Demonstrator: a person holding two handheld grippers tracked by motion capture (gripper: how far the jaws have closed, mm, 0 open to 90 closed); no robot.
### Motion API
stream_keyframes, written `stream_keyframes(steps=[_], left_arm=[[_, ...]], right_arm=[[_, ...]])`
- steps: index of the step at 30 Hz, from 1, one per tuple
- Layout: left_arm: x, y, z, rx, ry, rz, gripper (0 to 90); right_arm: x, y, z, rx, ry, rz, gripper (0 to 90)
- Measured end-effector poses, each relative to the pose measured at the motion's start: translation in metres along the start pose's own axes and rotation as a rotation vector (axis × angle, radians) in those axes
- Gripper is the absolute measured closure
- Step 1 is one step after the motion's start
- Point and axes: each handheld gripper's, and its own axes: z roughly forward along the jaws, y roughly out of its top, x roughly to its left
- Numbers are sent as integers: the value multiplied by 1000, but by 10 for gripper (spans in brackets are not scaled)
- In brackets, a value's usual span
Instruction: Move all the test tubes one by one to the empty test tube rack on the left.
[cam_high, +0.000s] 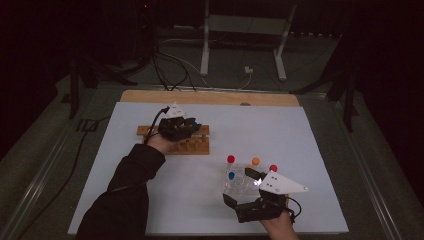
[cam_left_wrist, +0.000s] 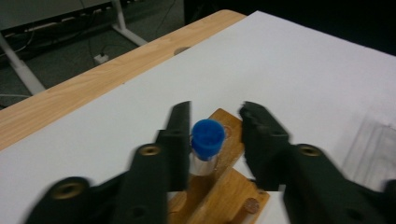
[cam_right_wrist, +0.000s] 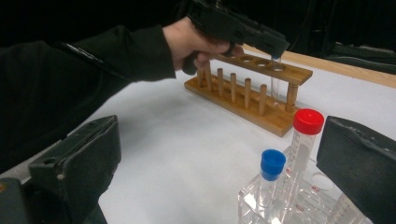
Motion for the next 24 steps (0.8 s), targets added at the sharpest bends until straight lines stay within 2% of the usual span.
stream_keyframes(steps=[2,4,8,11,13,14,17,20,22,24], left_arm=[[0,2,-5,-11,0,-10,501],[0,4,-11,-21,3,-19,440],[0,7,-25,-32,10,-31,310],[-3,8,-36,-29,-17,-45,170],[-6,9,-44,-24,-43,-40,141],[-8,9,-49,-27,-51,-42,90],[-14,9,-63,-32,-74,-39,25],[-21,6,-78,-48,-88,-40,20],[-25,3,-89,-59,-87,-25,19],[-30,-1,-97,-63,-95,-31,19]], right_arm=[[0,0,1,6,-9,-6,0],[-1,-1,1,8,5,-4,0],[-1,-1,1,7,2,-1,0],[-2,-1,2,10,-5,-2,0],[-2,-1,2,15,-7,-3,0],[-2,-1,2,15,-5,-1,0],[-2,-2,2,20,-7,-5,0],[-1,-1,2,25,-15,-8,0],[0,-2,2,28,-25,-11,0],[1,-2,3,39,-33,-22,0]])
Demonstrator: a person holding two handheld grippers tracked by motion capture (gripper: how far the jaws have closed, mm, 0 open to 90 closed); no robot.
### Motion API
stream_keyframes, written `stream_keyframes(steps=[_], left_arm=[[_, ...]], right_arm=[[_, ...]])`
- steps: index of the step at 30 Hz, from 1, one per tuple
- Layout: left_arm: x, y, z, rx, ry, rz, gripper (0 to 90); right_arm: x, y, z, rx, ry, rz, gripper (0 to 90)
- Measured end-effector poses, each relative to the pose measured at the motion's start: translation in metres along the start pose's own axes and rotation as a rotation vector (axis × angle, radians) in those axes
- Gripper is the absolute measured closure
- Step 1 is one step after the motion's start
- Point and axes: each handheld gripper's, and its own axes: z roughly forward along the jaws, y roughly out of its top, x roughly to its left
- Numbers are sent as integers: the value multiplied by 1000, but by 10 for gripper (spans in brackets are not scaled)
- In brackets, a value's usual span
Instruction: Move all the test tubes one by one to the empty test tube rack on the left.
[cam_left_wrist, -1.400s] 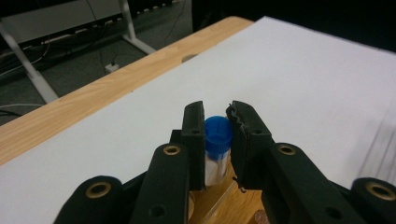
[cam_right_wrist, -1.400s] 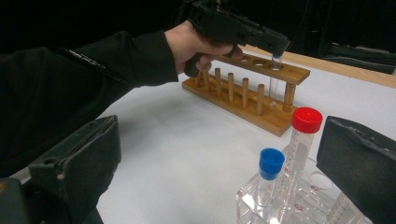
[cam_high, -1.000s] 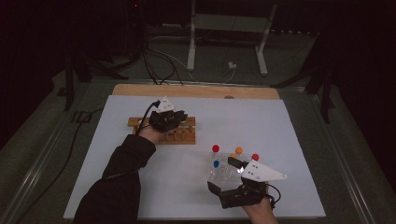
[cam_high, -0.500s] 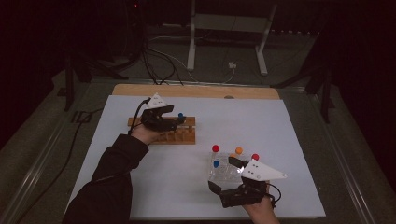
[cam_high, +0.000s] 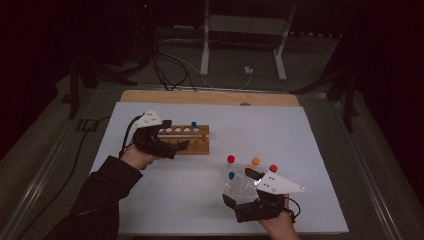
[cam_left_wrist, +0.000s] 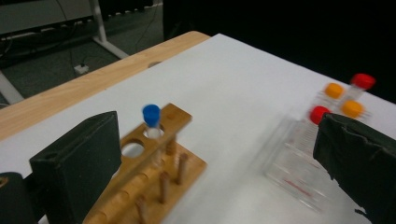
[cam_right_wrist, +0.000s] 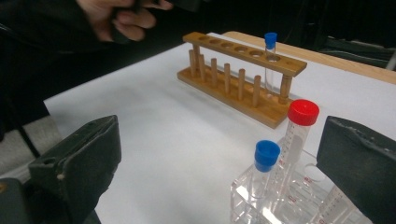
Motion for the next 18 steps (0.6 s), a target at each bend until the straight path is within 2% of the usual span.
stream_keyframes(steps=[3,9,13,18], left_arm=[[-11,-8,-11,1,3,11,19],[-30,-29,-27,7,-45,20,19],[-41,-43,-34,6,-73,24,19],[-54,-59,-39,2,-81,37,19]], right_arm=[[0,-2,1,5,17,0,0],[1,-6,3,31,8,-9,0],[-2,-11,6,51,7,12,41],[-5,-16,6,82,-29,29,136]])
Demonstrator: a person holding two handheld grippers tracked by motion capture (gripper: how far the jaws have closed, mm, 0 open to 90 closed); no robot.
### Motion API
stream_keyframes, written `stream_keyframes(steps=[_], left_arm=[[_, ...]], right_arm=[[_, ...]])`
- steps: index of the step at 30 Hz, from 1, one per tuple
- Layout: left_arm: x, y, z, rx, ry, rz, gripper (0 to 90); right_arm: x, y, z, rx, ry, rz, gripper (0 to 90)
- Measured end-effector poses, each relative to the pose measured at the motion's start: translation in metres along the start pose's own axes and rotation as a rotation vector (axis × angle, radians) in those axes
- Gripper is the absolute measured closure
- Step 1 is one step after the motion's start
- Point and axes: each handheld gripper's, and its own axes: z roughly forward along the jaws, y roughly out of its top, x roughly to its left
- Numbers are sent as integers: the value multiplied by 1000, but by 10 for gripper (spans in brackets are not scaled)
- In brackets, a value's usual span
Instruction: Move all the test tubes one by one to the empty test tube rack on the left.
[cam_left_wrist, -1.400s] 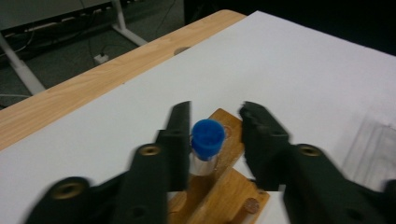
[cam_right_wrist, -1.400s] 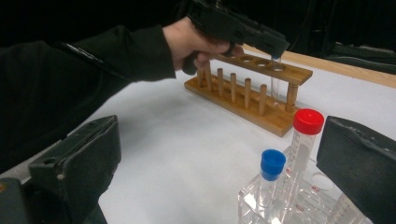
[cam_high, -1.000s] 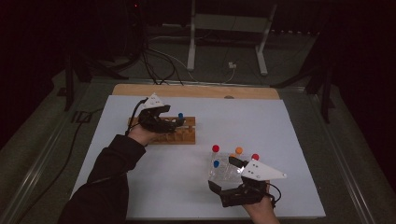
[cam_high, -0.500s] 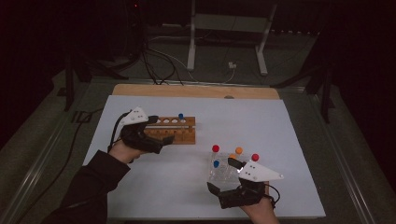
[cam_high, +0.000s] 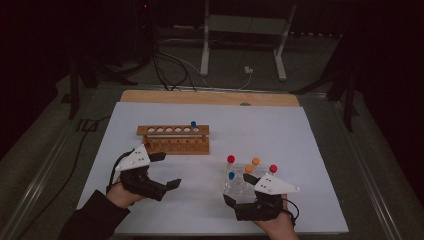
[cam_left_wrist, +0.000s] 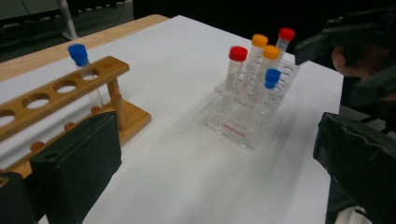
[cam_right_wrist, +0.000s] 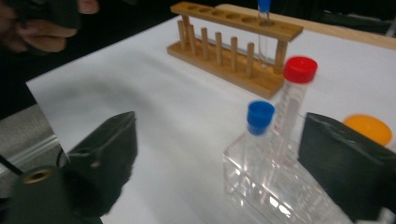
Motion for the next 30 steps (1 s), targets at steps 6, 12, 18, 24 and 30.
stream_keyframes(steps=[6,12,18,24,30], left_arm=[[-12,-18,-3,2,-14,12,19],[-17,-32,-5,35,-7,17,21],[-20,-47,-3,57,-14,6,21],[-22,-58,1,81,-24,6,21],[-19,-62,1,83,-7,-4,21]], right_arm=[[1,-5,2,38,-30,-4,318],[-4,-6,6,96,-74,36,468],[-8,-6,12,123,-96,47,582],[-11,-7,21,136,-110,41,664],[-13,-9,27,148,-112,34,716]])
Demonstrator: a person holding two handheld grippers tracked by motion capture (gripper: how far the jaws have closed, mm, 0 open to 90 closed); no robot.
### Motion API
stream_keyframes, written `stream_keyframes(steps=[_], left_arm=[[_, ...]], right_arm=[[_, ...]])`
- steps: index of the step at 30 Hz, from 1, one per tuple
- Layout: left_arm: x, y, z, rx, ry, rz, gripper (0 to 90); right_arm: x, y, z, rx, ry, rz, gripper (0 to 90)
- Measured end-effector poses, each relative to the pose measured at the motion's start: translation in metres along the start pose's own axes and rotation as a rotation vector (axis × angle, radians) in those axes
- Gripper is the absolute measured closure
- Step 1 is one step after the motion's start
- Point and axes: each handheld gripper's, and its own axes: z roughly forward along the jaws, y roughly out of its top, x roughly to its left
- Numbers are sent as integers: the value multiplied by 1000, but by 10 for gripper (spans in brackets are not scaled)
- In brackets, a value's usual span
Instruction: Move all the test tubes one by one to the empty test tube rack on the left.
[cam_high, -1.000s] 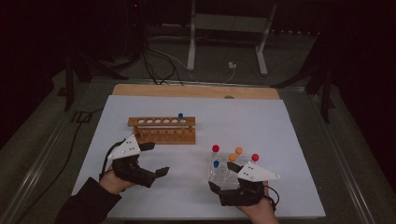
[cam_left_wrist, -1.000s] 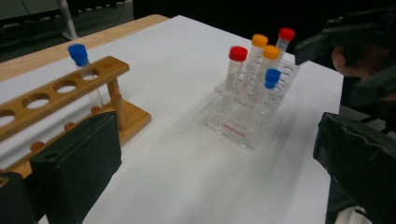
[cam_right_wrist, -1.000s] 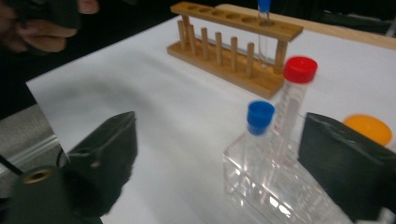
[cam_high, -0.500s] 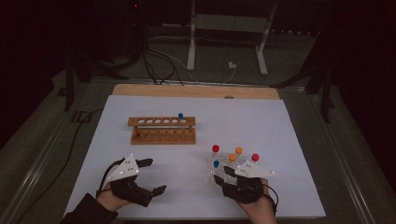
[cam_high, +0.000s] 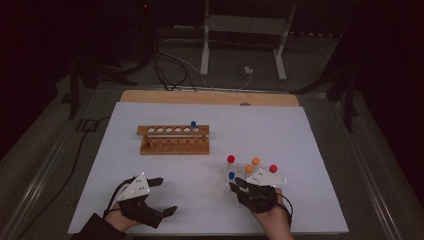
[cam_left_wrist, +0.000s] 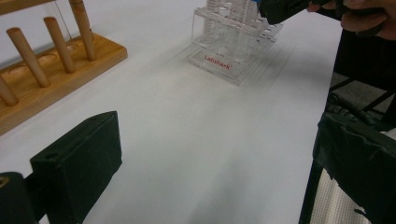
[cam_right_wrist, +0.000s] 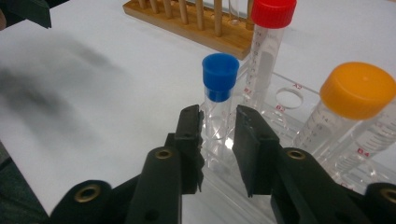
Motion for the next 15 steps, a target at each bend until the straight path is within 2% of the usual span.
stream_keyframes(steps=[7,15], left_arm=[[3,-2,0,7,1,-5,21],[6,-2,-1,4,2,-19,21]], right_arm=[[0,1,8,15,-3,-8,758],[1,2,10,11,-5,-16,766]])
